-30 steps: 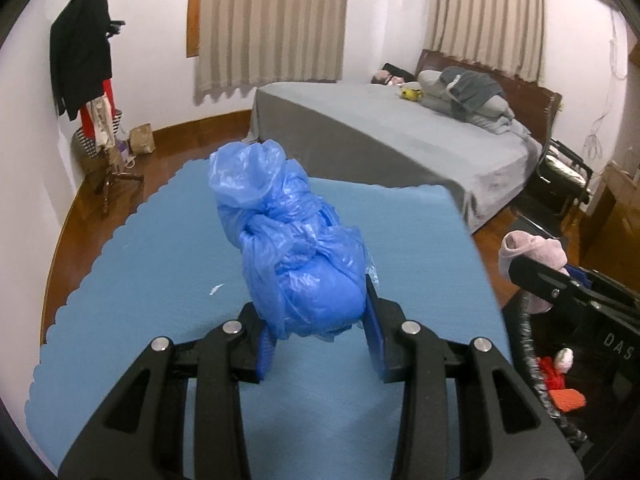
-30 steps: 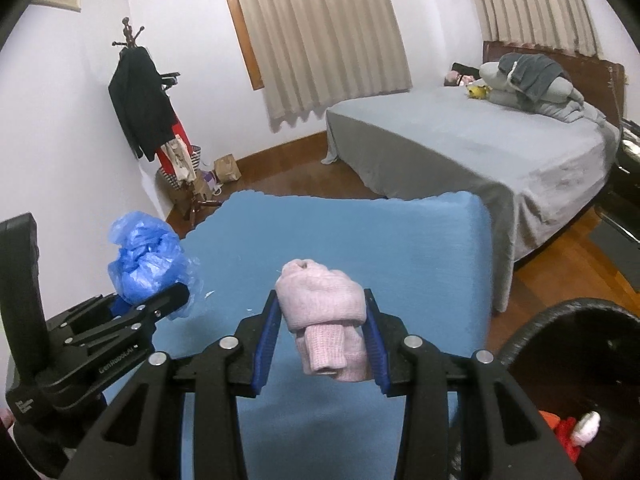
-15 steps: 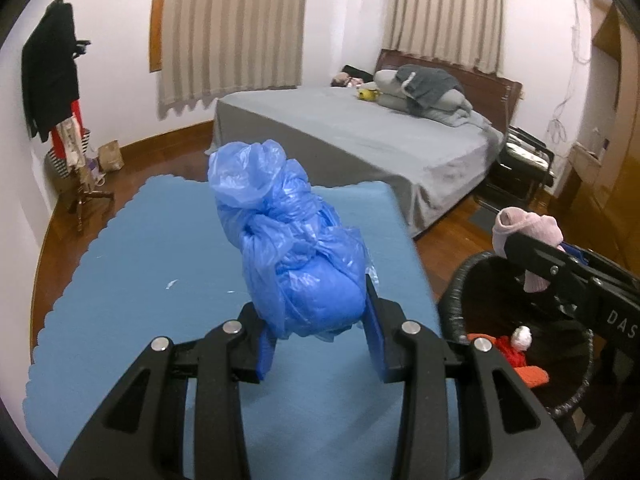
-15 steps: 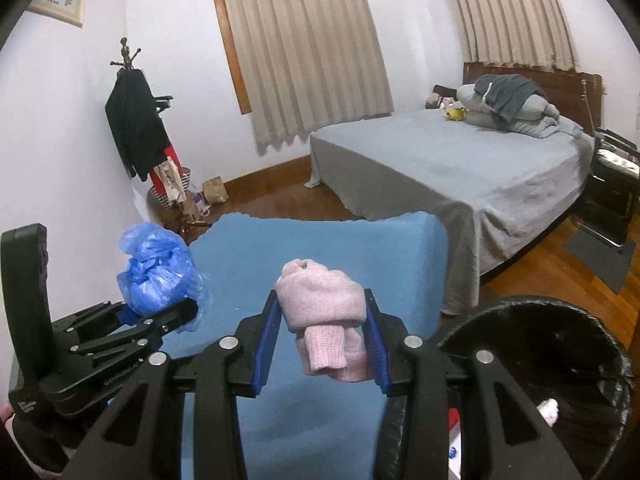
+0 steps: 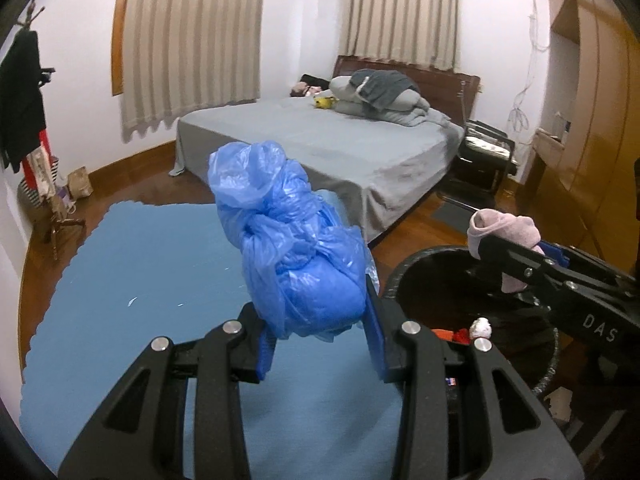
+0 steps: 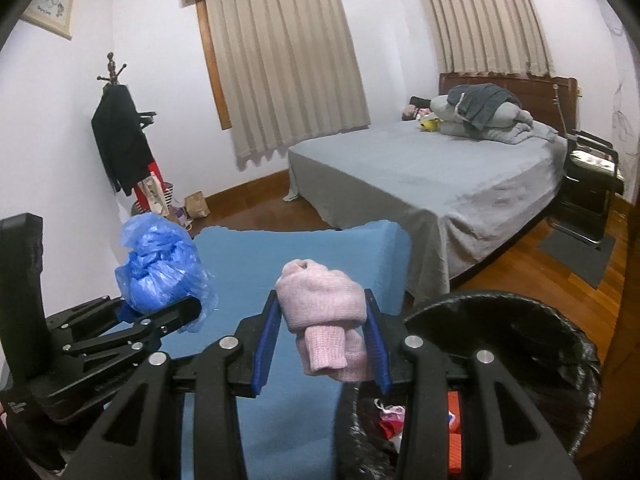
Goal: Collect trash
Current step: 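Carry the blue bag and pink sock over the bin with both tools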
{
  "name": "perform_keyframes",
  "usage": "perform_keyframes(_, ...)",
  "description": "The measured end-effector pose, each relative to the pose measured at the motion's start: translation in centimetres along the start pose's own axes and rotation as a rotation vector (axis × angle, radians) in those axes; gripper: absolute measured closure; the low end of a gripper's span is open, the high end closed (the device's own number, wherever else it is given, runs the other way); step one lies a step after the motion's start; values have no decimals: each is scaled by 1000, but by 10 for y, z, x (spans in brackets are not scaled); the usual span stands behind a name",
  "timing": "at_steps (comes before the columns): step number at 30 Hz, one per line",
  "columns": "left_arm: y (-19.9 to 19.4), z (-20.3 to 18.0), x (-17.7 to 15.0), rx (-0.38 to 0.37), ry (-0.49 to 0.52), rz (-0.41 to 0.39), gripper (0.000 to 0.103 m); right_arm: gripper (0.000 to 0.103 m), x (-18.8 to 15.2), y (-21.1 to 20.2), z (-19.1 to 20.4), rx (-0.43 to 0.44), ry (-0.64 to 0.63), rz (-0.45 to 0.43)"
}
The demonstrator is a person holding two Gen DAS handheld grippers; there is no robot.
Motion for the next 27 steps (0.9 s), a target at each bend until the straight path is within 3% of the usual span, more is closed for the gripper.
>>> perform_keyframes(27,28,-102,-32,-172,173,41,67,63,-47,-48,-102,-217,79,40)
Point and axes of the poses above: each gripper's, at about its wrist camera, not at the fingertips, and y roughly the way its jaws point, z to its left, x to its top, the point moved 8 cm from there along y, roughly the way its jaws point, and after that the axes turned 15 degrees about -y, right-handed, at the moved point
